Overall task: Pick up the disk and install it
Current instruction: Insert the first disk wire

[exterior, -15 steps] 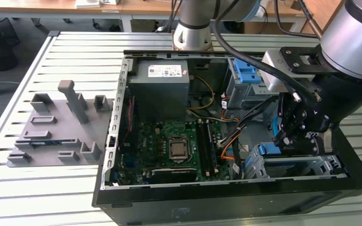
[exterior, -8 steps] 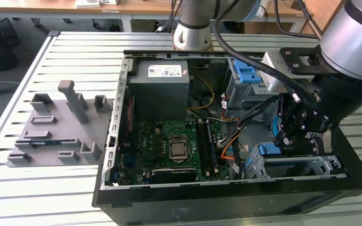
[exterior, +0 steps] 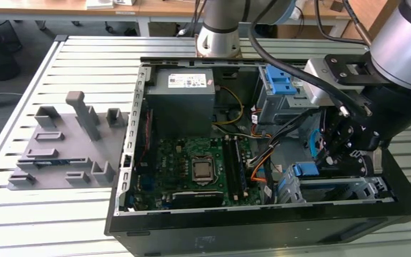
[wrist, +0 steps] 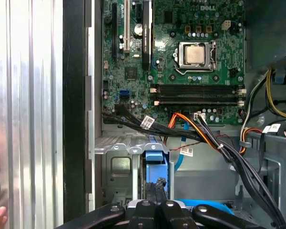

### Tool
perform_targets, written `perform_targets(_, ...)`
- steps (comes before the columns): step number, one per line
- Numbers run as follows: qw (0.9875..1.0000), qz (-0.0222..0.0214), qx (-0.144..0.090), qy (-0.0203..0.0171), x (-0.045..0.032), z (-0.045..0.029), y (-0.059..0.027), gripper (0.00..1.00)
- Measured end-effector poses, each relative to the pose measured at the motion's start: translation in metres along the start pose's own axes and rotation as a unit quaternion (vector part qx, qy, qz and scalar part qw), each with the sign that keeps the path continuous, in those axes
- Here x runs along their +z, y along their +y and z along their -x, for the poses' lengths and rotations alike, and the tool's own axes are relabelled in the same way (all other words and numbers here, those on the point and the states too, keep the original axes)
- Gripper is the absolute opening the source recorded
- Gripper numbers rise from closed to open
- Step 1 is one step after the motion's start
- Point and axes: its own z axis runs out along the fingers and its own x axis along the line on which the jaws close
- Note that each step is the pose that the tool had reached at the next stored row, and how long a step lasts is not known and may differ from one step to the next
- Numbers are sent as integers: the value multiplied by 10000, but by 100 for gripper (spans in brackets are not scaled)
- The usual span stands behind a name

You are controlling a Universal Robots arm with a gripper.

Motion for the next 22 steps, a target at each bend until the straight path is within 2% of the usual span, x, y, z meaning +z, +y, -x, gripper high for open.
perform_targets(9, 10000, 0, -1, 0, 3, 8, -264, 11)
perform_targets(12, 10000, 0, 0, 1, -11, 8, -268, 11)
perform_targets(17, 10000, 0, 0, 0, -86, 12, -268, 11)
perform_targets(22, 10000, 0, 0, 0, -88, 30, -331, 11)
